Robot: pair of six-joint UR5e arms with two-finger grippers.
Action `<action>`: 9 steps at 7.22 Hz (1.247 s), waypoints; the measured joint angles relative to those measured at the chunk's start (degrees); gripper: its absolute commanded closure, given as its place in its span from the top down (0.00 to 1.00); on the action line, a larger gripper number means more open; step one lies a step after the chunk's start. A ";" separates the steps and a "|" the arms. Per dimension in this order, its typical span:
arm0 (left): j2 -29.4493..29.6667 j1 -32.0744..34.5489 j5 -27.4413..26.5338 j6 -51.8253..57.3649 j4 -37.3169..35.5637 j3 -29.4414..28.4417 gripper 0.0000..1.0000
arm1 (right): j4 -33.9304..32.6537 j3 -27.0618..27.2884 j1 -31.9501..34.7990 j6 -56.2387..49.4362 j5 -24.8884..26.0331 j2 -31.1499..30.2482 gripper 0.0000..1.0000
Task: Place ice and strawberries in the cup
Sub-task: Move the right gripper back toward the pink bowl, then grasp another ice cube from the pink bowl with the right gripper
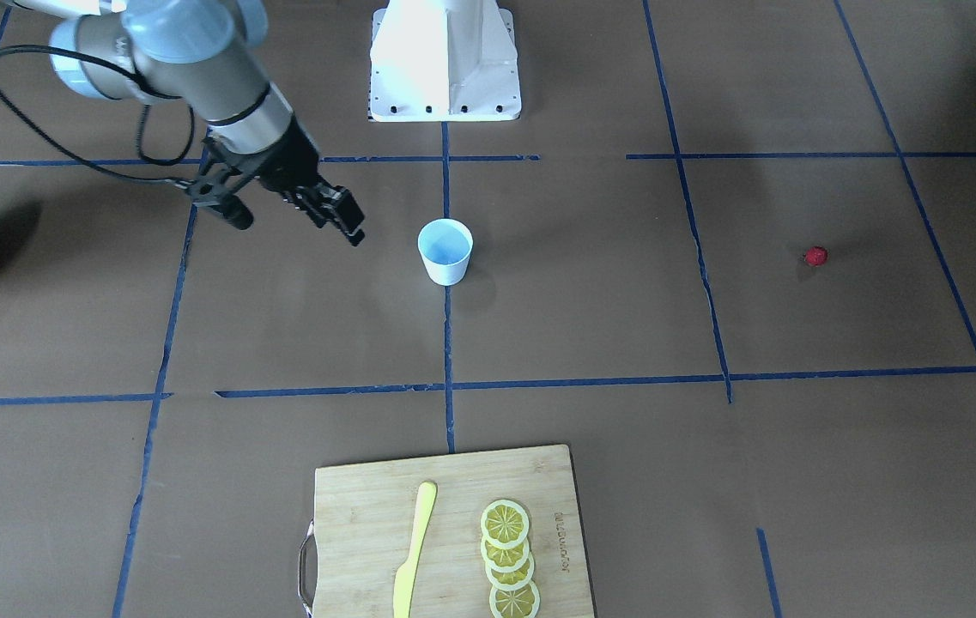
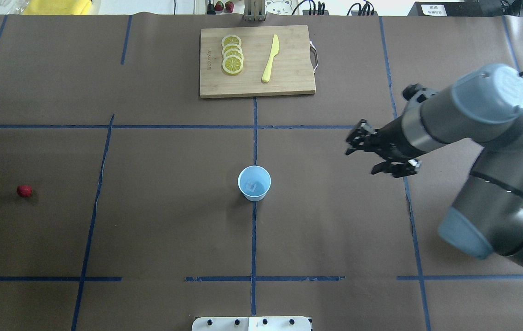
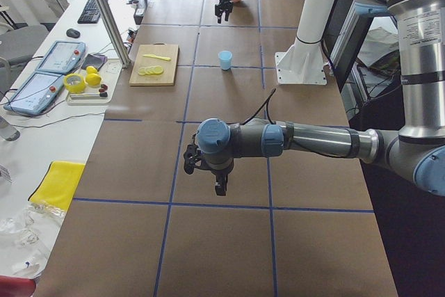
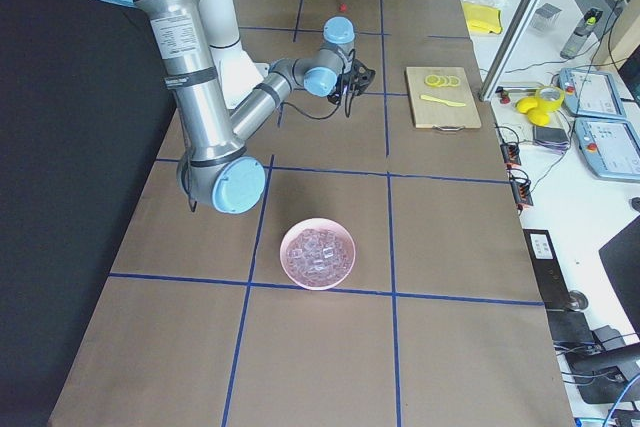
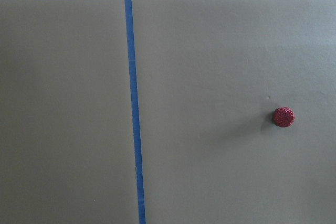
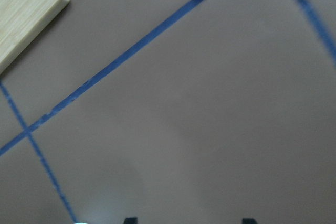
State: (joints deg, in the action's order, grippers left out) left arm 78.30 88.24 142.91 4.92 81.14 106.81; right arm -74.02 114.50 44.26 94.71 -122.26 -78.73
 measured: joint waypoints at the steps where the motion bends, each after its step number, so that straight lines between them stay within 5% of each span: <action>1: -0.18 0.00 0.00 0.00 0.04 0.03 1.00 | 0.21 2.23 5.13 -11.90 -3.35 -7.90 0.75; 5: -1.05 0.00 0.08 0.00 1.20 0.15 1.00 | 0.79 1.66 21.29 -65.57 -6.21 -29.33 0.81; 9: -1.13 0.00 0.00 0.00 1.30 0.14 1.00 | 0.85 -4.39 23.72 -87.92 -0.17 -31.31 0.79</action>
State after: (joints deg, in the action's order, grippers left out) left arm 77.17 88.24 142.91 4.92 82.44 106.95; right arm -73.18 110.11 67.99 6.79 -122.44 -110.05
